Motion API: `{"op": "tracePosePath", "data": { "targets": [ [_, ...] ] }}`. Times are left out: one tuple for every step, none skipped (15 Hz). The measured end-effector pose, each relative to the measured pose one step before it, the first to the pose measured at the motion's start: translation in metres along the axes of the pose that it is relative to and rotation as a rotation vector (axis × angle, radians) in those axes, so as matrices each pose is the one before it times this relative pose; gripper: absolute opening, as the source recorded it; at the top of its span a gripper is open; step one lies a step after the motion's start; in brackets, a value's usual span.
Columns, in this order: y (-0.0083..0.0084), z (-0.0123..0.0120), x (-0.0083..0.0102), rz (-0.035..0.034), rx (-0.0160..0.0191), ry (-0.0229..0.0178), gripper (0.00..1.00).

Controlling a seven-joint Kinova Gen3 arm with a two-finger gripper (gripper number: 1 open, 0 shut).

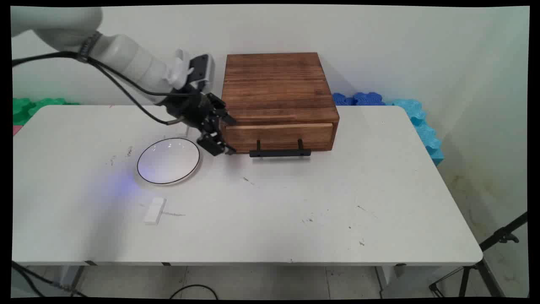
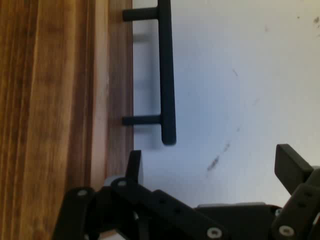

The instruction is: Open the drawer

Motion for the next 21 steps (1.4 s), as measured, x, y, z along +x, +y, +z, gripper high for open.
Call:
{"op": "tracePosePath", "data": {
  "targets": [
    [0.00021, 0.00522, 0.00537, -0.00231, 0.00423, -0.00146, 1.0],
    [0.00019, 0.00537, 0.00515, -0.00233, 0.00353, -0.00166, 1.0],
    [0.00032, 0.00527, 0.00469, -0.0024, 0.00309, -0.00166, 1.0],
    [0.00019, 0.00521, 0.00465, -0.0014, 0.00278, -0.00129, 1.0],
    [0.00021, 0.00456, 0.00402, -0.00059, 0.00159, -0.00086, 1.0],
    [0.00009, 0.00449, 0.0036, -0.00064, 0.00211, -0.00153, 1.0],
    [0.00021, 0.00509, 0.00377, -0.00013, 0.00246, -0.0022, 1.0],
    [0.00022, 0.00533, 0.0035, 0.00021, 0.00213, -0.00282, 1.0],
    [0.00038, 0.00619, 0.00392, 0.00115, 0.00164, -0.00342, 1.0],
    [0.00033, 0.00379, 0.0023, 0.00158, 0.00108, -0.00215, 1.0],
    [0.00071, 0.00521, 0.00289, 0.00276, 0.00083, -0.003, 1.0],
    [0.00057, 0.00464, 0.00272, 0.00363, 0.00141, -0.00157, 1.0],
    [0.00042, 0.00292, 0.00168, 0.0023, 0.00092, -0.00104, 1.0],
    [0.00054, 0.00446, 0.00229, 0.0026, 0.00203, -0.00168, 1.0],
    [0.00053, 0.00534, 0.00245, 0.00234, 0.00254, -0.00282, 1.0],
    [0.00038, 0.00522, 0.00216, 0.00156, 0.00244, -0.00358, 1.0],
    [0.00037, 0.00449, 0.00162, 0.00031, 0.00128, -0.0034, 1.0],
    [0.00047, 0.00511, 0.0017, 0.00032, 0.00135, -0.00422, 1.0],
    [0.00049, 0.00506, 0.00169, 0.00039, 0.00093, -0.00403, 1.0],
    [0.00049, 0.00413, 0.0011, -0.00022, 0.00126, -0.0032, 1.0],
    [0.00041, 0.00268, 0.00056, -0.00012, 0.00058, -0.00234, 1.0]
  ]
}}
